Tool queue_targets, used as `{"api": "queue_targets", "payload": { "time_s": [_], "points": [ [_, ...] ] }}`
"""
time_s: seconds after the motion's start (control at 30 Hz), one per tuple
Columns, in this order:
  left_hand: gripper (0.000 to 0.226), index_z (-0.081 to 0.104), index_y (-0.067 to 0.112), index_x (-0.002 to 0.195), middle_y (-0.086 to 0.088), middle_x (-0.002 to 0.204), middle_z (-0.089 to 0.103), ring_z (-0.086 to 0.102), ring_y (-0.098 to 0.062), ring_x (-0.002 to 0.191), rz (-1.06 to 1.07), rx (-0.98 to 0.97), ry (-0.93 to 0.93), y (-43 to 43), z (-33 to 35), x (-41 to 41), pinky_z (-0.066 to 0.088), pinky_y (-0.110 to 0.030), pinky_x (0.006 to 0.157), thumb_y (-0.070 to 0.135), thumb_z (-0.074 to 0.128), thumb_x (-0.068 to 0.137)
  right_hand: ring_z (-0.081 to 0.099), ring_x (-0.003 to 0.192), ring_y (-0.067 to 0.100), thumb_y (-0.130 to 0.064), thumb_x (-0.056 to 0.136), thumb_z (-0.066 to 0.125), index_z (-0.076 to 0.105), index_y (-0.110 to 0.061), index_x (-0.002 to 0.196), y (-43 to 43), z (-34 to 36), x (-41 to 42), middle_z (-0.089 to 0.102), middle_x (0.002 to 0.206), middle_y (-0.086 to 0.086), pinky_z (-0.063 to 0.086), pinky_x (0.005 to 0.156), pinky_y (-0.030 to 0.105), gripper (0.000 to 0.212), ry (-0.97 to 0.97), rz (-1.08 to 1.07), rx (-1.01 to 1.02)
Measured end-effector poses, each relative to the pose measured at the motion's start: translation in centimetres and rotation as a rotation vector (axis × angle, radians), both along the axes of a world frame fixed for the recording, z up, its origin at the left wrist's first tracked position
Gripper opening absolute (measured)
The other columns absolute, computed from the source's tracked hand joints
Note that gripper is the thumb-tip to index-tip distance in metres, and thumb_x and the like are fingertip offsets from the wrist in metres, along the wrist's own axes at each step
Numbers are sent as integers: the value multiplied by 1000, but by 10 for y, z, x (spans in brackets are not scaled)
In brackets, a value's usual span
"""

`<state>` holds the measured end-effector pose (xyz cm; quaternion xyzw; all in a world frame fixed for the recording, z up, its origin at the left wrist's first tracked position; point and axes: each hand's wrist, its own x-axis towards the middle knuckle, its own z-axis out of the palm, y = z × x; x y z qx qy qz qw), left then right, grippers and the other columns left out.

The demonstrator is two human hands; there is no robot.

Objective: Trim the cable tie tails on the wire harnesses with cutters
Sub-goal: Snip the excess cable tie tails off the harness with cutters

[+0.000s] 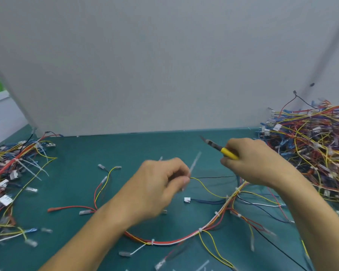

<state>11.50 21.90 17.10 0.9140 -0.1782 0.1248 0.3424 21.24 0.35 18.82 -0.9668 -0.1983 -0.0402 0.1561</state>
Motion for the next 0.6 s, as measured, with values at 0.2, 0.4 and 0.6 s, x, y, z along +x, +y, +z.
{"api": "queue_targets", "payload": {
  "time_s": [0.2,0.4,0.6],
  "points": [
    [33,59,30,108,8,103,63,55,-5,97,-149,396,213,-24,-15,-64,42,-23,87,48,38,89,56,79,27,-35,89,58,52,-18,76,-19,-13,-9,59,79,6,37,58,32,22,178,-125,-70],
    [34,60,30,104,12,100,61,55,-9,99,48,413,409,-9,-36,-88,42,-20,86,50,34,97,54,86,29,-36,85,60,52,-21,83,-23,-47,-19,55,86,5,46,73,35,17,211,-289,-48],
    [52,57,23,61,3,64,59,59,-22,79,848,307,327,52,-31,-88,49,-31,68,67,42,86,56,93,33,-43,88,54,50,-19,85,-16,-58,-17,62,104,13,39,71,34,25,155,-412,-72]
  ]
}}
